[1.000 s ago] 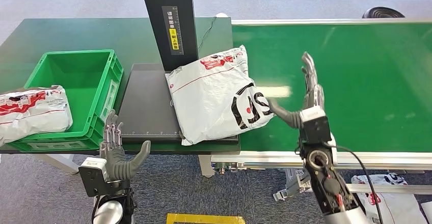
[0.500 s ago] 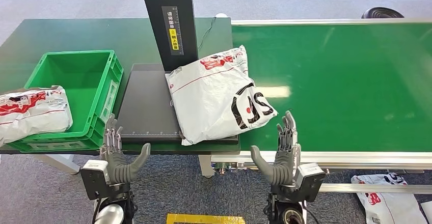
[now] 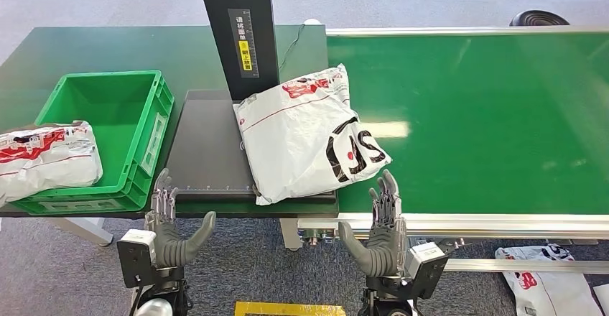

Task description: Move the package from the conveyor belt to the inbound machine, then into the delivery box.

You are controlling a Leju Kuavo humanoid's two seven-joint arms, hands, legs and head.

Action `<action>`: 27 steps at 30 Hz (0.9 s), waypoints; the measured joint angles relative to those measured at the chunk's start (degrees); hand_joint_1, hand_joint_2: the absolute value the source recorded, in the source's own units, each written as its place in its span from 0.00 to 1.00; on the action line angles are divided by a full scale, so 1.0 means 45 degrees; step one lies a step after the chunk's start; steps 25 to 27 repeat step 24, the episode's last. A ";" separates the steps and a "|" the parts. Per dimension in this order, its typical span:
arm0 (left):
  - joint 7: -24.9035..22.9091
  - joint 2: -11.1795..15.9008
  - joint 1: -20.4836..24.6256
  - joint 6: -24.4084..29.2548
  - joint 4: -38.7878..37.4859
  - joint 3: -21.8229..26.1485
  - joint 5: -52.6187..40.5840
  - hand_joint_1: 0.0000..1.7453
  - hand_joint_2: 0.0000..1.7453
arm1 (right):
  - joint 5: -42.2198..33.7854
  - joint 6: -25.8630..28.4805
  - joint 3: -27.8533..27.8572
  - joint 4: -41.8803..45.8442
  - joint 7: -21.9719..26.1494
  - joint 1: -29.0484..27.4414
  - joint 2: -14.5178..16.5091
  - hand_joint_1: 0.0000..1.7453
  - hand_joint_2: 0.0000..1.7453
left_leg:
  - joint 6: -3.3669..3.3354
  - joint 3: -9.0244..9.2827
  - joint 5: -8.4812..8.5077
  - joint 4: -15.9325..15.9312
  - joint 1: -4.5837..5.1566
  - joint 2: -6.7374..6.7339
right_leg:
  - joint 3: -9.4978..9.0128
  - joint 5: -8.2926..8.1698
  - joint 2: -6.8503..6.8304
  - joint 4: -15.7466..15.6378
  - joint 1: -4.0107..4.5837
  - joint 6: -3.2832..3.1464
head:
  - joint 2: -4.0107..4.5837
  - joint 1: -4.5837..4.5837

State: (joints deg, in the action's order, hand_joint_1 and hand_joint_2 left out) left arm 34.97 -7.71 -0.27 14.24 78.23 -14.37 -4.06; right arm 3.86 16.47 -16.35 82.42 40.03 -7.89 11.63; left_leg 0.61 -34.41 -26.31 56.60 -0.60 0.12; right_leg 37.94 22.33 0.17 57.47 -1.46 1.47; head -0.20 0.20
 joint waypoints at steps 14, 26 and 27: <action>-0.1402 0.2930 0.4421 -0.1349 -0.2500 -0.0092 -0.3866 0.00 1.00 | -0.0260 -0.0117 -0.0027 0.0132 0.0011 -0.0008 0.0004 0.00 1.00 | 0.0004 0.0014 0.0055 0.0001 -0.0001 0.0007 | -0.0001 -0.0033 -0.0002 0.0004 0.0003 -0.0027 | 0.0000 -0.0002; -0.2031 0.4142 0.9873 -0.3497 -0.6896 -0.1804 -0.5430 0.00 1.00 | -0.0455 -0.0376 -0.0038 0.0269 0.0013 -0.0013 0.0009 0.00 1.00 | 0.0010 -0.0001 0.0078 0.0007 -0.0006 -0.0030 | 0.0026 -0.0061 0.0009 0.0008 0.0012 -0.0028 | 0.0000 -0.0006; -0.2031 0.4142 0.9873 -0.3497 -0.6896 -0.1804 -0.5430 0.00 1.00 | -0.0455 -0.0376 -0.0038 0.0269 0.0013 -0.0013 0.0009 0.00 1.00 | 0.0010 -0.0001 0.0078 0.0007 -0.0006 -0.0030 | 0.0026 -0.0061 0.0009 0.0008 0.0012 -0.0028 | 0.0000 -0.0006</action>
